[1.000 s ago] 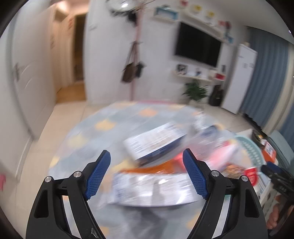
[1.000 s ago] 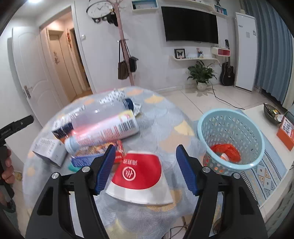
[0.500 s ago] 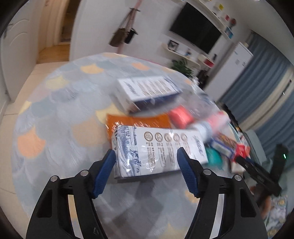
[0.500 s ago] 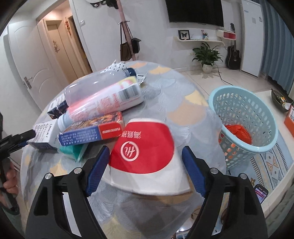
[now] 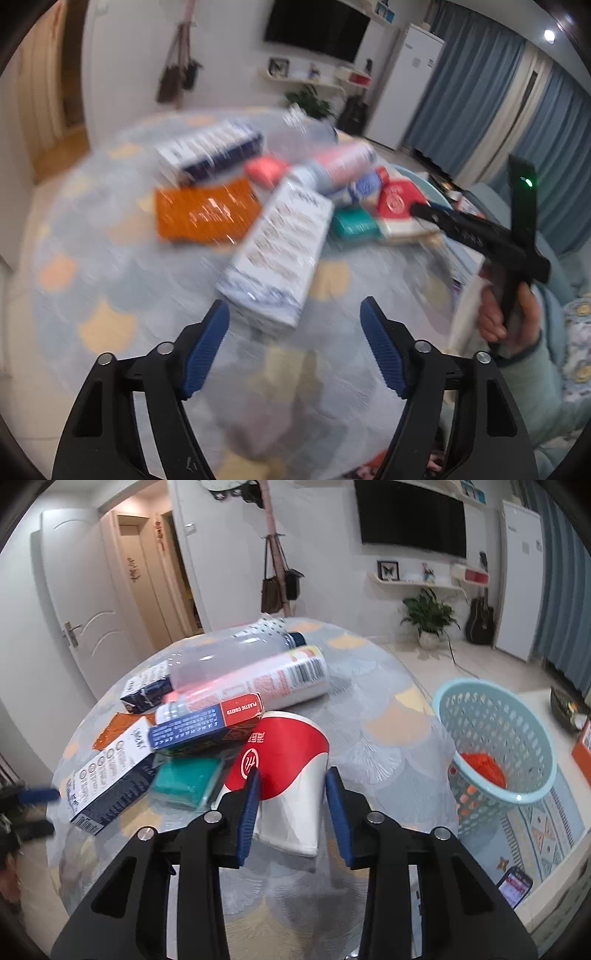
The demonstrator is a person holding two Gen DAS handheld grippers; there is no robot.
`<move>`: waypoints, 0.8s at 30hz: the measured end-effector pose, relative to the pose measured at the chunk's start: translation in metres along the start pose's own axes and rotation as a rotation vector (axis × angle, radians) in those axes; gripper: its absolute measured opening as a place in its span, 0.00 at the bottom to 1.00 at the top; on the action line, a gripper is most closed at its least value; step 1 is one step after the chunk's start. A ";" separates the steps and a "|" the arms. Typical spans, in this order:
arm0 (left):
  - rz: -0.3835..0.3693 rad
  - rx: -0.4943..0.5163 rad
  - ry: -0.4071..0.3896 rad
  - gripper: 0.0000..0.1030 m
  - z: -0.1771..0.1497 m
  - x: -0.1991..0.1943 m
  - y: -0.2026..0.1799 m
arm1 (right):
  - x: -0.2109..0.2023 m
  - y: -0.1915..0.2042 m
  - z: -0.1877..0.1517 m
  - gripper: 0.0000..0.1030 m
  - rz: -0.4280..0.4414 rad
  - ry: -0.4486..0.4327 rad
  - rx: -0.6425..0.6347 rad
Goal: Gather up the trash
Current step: 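Grasp the red-white paper cup with the right tool while the left tool grasps the milk carton, then carry cup and carton over the basket and open both tools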
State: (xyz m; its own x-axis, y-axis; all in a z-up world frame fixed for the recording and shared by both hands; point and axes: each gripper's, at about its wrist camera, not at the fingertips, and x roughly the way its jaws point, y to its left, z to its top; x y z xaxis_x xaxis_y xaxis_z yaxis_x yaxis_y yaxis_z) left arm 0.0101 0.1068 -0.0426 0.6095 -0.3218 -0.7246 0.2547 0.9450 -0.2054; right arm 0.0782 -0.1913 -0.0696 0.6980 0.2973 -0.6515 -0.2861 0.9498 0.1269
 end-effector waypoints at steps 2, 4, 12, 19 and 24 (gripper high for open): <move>0.028 -0.004 -0.026 0.81 0.009 0.001 0.002 | -0.004 0.008 0.000 0.30 -0.012 -0.016 -0.035; 0.061 -0.002 -0.021 0.82 0.018 0.011 0.000 | -0.006 0.016 0.000 0.30 -0.029 -0.028 -0.071; 0.186 0.071 0.063 0.76 0.027 0.061 -0.017 | -0.001 0.022 0.002 0.30 -0.009 -0.009 -0.091; 0.189 0.052 0.079 0.56 0.030 0.078 -0.012 | 0.014 0.017 0.002 0.53 0.026 0.040 -0.065; 0.168 0.034 0.045 0.52 0.026 0.072 -0.015 | 0.026 0.013 -0.004 0.70 0.038 0.074 -0.040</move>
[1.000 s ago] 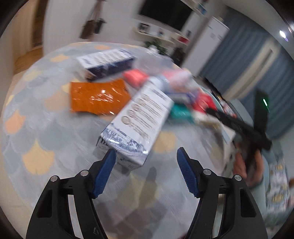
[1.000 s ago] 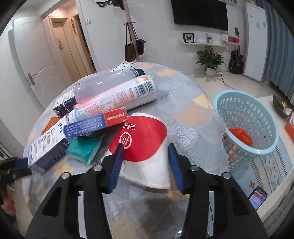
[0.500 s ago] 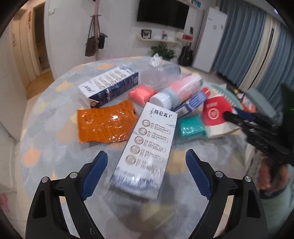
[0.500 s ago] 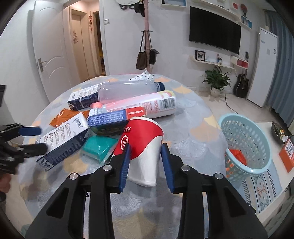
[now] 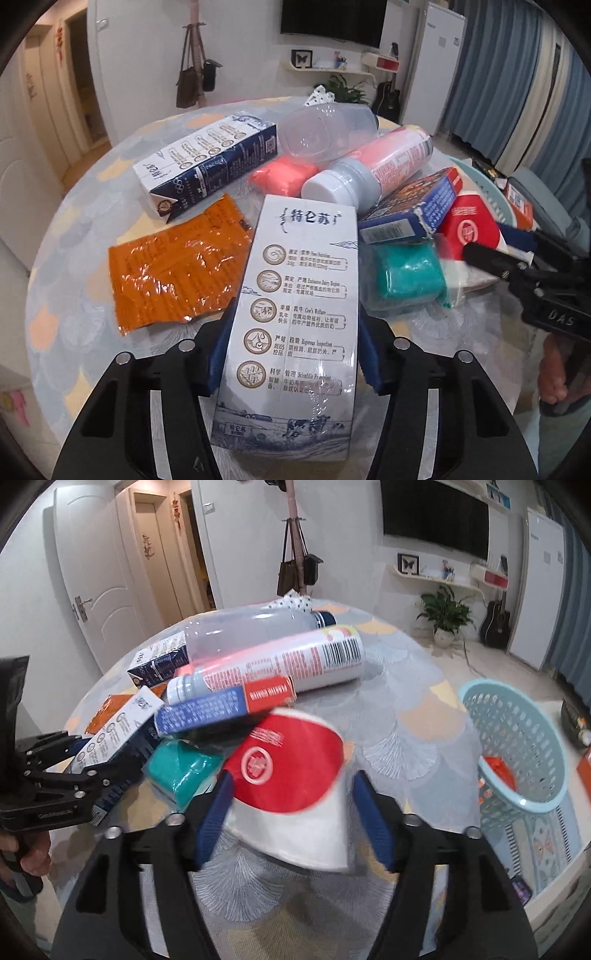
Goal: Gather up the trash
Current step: 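Carry cup and carton over the basket and open both tools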
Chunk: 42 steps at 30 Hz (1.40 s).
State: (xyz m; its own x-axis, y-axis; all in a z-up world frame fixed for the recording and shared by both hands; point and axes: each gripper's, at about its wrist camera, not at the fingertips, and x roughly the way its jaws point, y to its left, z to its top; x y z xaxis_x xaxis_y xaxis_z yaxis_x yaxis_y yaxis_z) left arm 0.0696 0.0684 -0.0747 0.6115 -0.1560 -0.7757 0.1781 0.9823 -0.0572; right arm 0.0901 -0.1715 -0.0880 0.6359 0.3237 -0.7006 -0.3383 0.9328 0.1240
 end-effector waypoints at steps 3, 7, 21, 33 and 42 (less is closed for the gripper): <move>-0.011 -0.012 -0.025 0.52 0.000 -0.005 0.000 | 0.006 -0.012 0.001 0.74 0.048 0.018 0.063; -0.017 -0.014 -0.035 0.52 -0.001 -0.009 0.001 | 0.012 -0.017 0.002 0.74 0.088 0.018 0.109; -0.038 -0.033 -0.123 0.51 0.002 -0.032 -0.002 | -0.016 -0.001 0.003 0.28 0.158 -0.042 0.087; -0.114 -0.036 -0.313 0.51 0.044 -0.072 -0.016 | -0.066 -0.016 0.023 0.27 0.002 -0.195 0.071; -0.167 0.061 -0.349 0.51 0.103 -0.057 -0.073 | -0.081 -0.070 0.041 0.27 -0.144 -0.264 0.127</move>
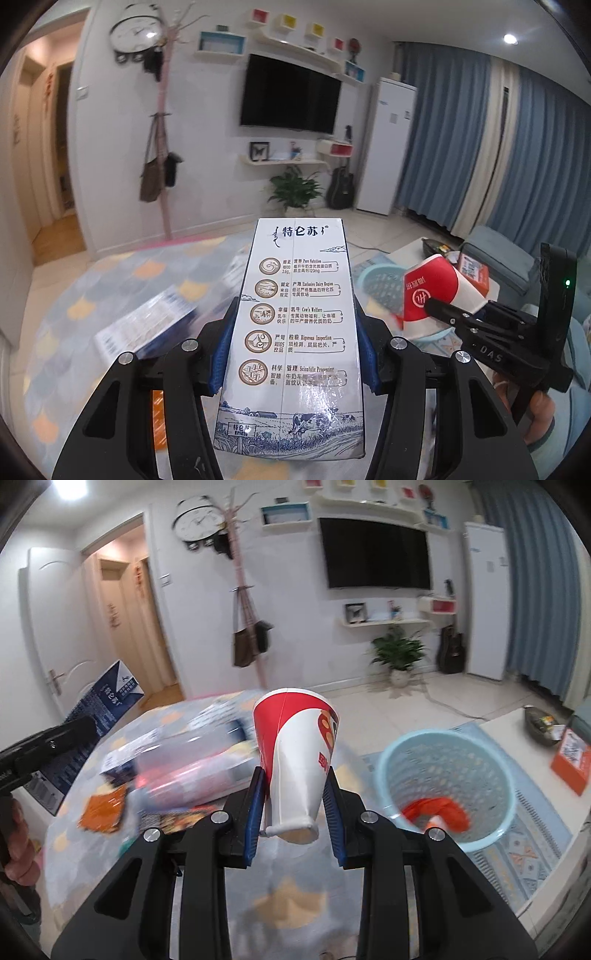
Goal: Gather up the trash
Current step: 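Carry cup and carton over the basket and open both tools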
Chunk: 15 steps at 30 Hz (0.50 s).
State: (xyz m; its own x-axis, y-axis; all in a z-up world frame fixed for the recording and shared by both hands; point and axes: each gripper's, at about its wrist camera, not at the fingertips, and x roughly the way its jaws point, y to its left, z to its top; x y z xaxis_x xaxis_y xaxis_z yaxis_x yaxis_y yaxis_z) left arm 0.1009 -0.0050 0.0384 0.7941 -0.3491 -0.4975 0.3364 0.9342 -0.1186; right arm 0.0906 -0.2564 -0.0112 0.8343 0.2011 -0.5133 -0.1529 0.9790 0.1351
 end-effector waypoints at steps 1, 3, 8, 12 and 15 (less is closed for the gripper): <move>-0.015 0.004 0.004 0.51 0.007 0.009 -0.007 | 0.001 -0.008 0.004 0.27 -0.024 -0.008 0.006; -0.044 0.013 0.012 0.51 0.020 0.026 -0.023 | 0.003 -0.025 0.011 0.27 -0.064 -0.019 0.024; -0.112 0.042 0.050 0.51 0.045 0.072 -0.064 | 0.021 -0.079 0.026 0.27 -0.171 -0.017 0.114; -0.149 0.059 0.110 0.51 0.057 0.120 -0.100 | 0.043 -0.124 0.025 0.27 -0.247 0.036 0.217; -0.177 0.064 0.162 0.51 0.058 0.157 -0.120 | 0.062 -0.153 0.022 0.27 -0.289 0.088 0.285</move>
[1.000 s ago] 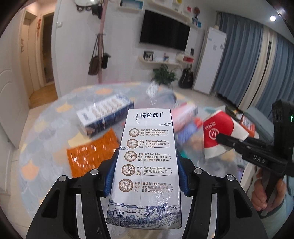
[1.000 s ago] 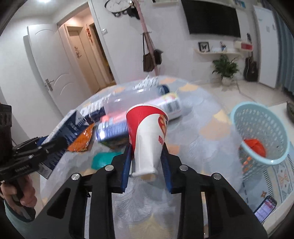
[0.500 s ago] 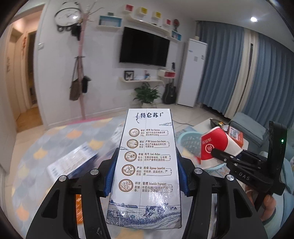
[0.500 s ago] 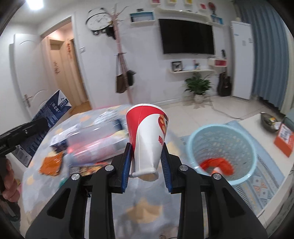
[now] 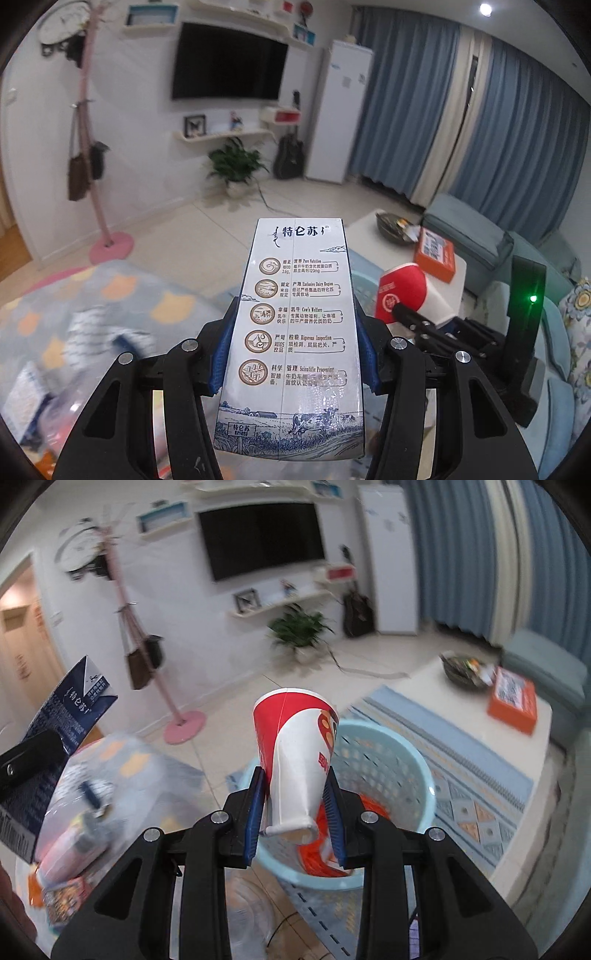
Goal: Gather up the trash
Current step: 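Carry cup and carton over the basket and open both tools, then return both tools to the table above the remaining trash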
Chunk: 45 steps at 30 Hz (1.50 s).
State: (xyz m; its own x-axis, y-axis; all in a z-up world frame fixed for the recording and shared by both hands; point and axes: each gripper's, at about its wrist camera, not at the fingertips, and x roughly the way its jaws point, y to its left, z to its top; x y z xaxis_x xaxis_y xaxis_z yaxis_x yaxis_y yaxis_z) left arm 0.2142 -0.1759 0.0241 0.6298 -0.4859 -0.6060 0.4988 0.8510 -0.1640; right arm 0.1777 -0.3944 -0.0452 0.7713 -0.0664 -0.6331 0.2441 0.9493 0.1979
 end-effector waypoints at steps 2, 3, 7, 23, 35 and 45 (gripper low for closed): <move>-0.015 -0.004 0.030 0.51 0.001 0.022 -0.006 | 0.016 -0.011 0.000 0.28 -0.025 0.036 0.028; -0.026 -0.011 0.050 0.51 0.001 0.035 -0.007 | 0.022 -0.017 -0.002 0.28 -0.033 0.053 0.041; -0.053 -0.031 0.113 0.51 -0.003 0.077 -0.009 | 0.048 -0.035 -0.004 0.29 -0.061 0.111 0.080; -0.057 -0.065 0.113 0.68 -0.011 0.086 -0.008 | 0.060 -0.044 -0.013 0.43 -0.083 0.151 0.099; -0.059 -0.111 -0.034 0.68 -0.022 -0.015 0.020 | -0.009 0.011 -0.010 0.43 0.021 0.063 0.018; 0.072 -0.179 -0.138 0.68 -0.060 -0.125 0.093 | -0.073 0.097 -0.021 0.43 0.196 0.003 -0.109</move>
State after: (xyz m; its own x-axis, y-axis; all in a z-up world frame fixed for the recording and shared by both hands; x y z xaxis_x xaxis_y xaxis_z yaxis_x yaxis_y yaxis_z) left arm 0.1461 -0.0238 0.0375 0.7413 -0.4346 -0.5114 0.3436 0.9003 -0.2670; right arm 0.1330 -0.2916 0.0047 0.7959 0.1233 -0.5928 0.0246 0.9716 0.2353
